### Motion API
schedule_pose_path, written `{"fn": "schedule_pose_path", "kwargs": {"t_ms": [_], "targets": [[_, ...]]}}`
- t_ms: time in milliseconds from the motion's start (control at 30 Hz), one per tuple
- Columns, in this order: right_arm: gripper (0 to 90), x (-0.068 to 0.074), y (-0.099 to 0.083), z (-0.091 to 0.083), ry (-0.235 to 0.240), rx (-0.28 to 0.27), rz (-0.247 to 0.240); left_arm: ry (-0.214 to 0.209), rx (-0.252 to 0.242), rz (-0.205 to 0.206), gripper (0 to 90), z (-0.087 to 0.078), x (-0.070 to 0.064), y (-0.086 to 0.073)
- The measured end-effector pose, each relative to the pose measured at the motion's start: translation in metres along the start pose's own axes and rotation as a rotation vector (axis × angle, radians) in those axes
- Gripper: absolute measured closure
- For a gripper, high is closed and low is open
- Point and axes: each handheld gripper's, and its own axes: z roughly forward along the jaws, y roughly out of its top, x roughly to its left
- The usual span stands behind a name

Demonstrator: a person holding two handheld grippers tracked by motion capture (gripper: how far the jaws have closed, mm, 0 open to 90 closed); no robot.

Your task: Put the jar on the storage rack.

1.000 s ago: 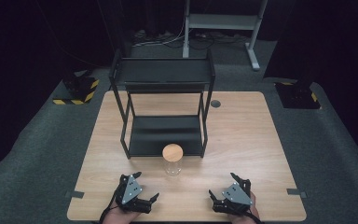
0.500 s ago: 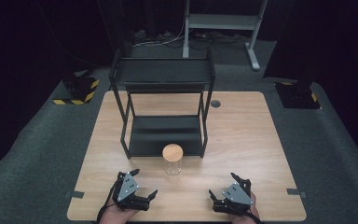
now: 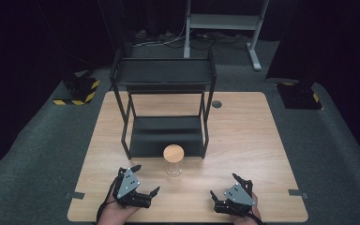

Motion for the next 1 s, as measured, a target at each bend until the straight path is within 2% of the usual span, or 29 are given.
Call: {"fn": "schedule_pose_path", "kwargs": {"t_ms": [133,333,767,1000], "targets": [[0.3,0.0,0.0,0.0,0.0,-0.002,0.003,-0.002,-0.006,-0.011,0.9,0.001,0.0,0.005],[0.3,0.0,0.0,0.0,-0.001,-0.005,0.004,-0.017,-0.008,-0.006,0.9,0.004,-0.002,0.01],[0.3,0.0,0.0,0.0,0.002,-0.004,-0.001,-0.027,-0.016,-0.021,0.8,0.015,-0.005,0.015],[0.3,0.0,0.0,0.0,0.005,-0.003,-0.006,-0.045,-0.031,-0.046,0.8,0.022,-0.003,0.018]]}}
